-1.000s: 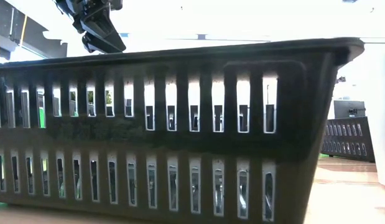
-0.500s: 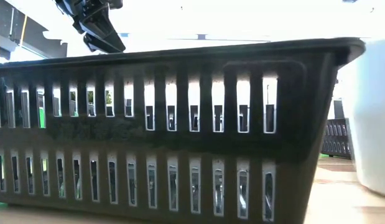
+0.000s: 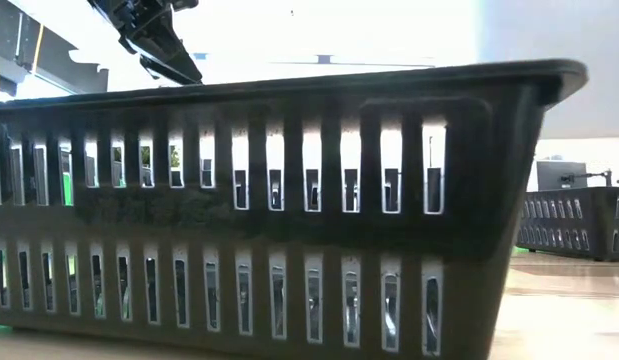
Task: Stack baskets by color
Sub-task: Stack the bottom white bin on the top white bin
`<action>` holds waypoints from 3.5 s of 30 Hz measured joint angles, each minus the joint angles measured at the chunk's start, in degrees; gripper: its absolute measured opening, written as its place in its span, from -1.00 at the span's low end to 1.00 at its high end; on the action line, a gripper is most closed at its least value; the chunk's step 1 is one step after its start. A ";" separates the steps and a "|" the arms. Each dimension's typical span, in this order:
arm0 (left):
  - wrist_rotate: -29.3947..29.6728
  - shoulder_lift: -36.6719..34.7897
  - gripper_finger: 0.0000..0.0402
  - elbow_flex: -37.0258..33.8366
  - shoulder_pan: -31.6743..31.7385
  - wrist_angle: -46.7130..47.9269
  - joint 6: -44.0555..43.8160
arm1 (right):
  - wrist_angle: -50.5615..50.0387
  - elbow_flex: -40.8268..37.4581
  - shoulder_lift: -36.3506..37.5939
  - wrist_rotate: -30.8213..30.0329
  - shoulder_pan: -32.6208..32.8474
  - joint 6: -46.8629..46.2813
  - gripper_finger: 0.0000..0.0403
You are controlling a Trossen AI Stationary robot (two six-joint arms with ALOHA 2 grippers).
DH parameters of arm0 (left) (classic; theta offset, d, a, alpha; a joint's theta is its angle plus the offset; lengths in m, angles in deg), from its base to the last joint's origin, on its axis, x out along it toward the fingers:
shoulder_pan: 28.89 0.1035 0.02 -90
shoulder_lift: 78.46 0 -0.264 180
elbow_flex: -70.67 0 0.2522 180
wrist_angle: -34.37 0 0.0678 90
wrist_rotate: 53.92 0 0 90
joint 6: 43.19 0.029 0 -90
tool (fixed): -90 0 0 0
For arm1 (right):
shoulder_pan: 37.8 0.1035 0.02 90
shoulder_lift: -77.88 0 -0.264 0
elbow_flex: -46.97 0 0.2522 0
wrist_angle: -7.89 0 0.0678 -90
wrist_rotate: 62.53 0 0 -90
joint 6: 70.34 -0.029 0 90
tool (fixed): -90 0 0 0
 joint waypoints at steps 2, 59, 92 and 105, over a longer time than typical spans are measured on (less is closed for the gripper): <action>-0.02 0.00 -0.04 0.00 0.00 -1.04 0.05 | -2.19 2.38 0.00 -0.95 -1.99 3.18 -1.00; 0.54 0.00 -0.04 11.85 0.04 14.81 3.31 | 24.85 14.01 0.07 9.35 -67.06 101.40 -1.00; 0.68 0.00 -0.04 11.82 0.04 14.73 1.93 | 49.18 13.93 -13.36 34.82 -88.47 120.99 -1.00; 0.68 0.00 -0.04 11.82 0.04 14.75 1.91 | 54.51 13.95 -17.68 49.03 -94.32 118.62 -1.00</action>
